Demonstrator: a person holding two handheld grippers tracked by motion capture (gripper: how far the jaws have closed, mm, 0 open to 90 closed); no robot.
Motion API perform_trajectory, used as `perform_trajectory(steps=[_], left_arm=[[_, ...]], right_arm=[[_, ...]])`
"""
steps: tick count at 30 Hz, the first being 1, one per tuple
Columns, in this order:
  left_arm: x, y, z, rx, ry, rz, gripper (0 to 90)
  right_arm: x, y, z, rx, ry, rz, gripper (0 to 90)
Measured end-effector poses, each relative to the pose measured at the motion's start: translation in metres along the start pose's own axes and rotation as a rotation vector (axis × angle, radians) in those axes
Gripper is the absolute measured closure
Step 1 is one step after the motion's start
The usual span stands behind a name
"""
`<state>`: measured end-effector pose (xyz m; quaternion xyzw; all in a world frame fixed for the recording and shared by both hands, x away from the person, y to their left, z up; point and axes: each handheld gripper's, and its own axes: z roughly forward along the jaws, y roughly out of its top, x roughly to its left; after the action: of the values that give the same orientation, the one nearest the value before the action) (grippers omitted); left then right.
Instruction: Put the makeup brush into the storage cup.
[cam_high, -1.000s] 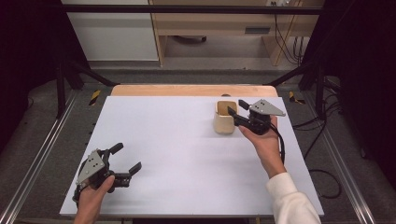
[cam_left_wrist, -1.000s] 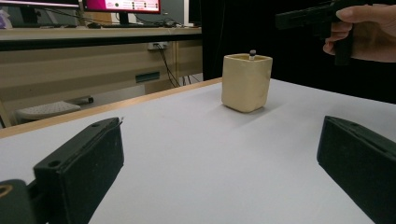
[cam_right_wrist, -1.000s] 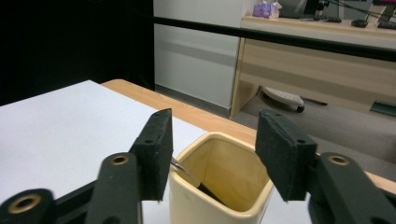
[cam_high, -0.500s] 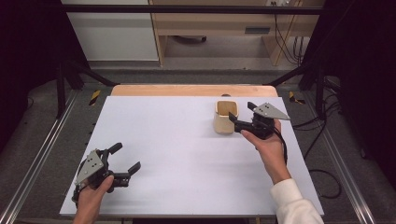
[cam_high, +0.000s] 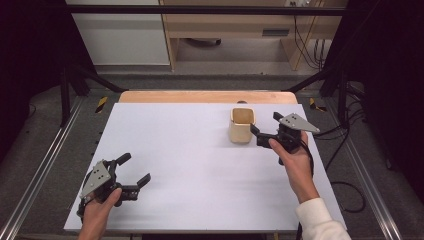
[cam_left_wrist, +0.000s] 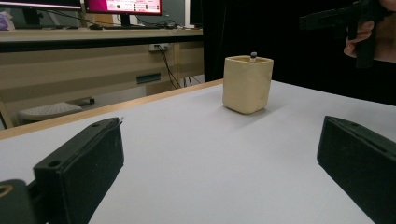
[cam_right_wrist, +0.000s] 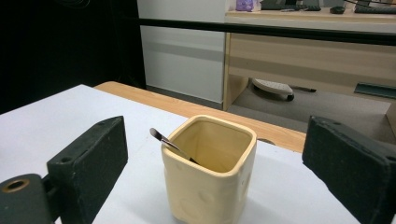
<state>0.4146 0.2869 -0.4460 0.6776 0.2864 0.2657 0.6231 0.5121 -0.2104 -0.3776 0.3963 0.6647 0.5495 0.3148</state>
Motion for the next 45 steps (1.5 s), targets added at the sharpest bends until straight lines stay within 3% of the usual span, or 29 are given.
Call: perform_trajectory(steps=[16, 45], left_arm=[[0.0, 0.0, -0.001, -0.001, 0.003, 0.001, 0.2], [0.001, 0.0, -0.002, -0.003, 0.003, 0.002, 0.0]], right_arm=[[-0.005, -0.004, -0.01, -0.008, -0.018, 0.017, 5.6], [-0.002, -0.018, -0.044, -0.017, -0.02, -0.048, 6.0]])
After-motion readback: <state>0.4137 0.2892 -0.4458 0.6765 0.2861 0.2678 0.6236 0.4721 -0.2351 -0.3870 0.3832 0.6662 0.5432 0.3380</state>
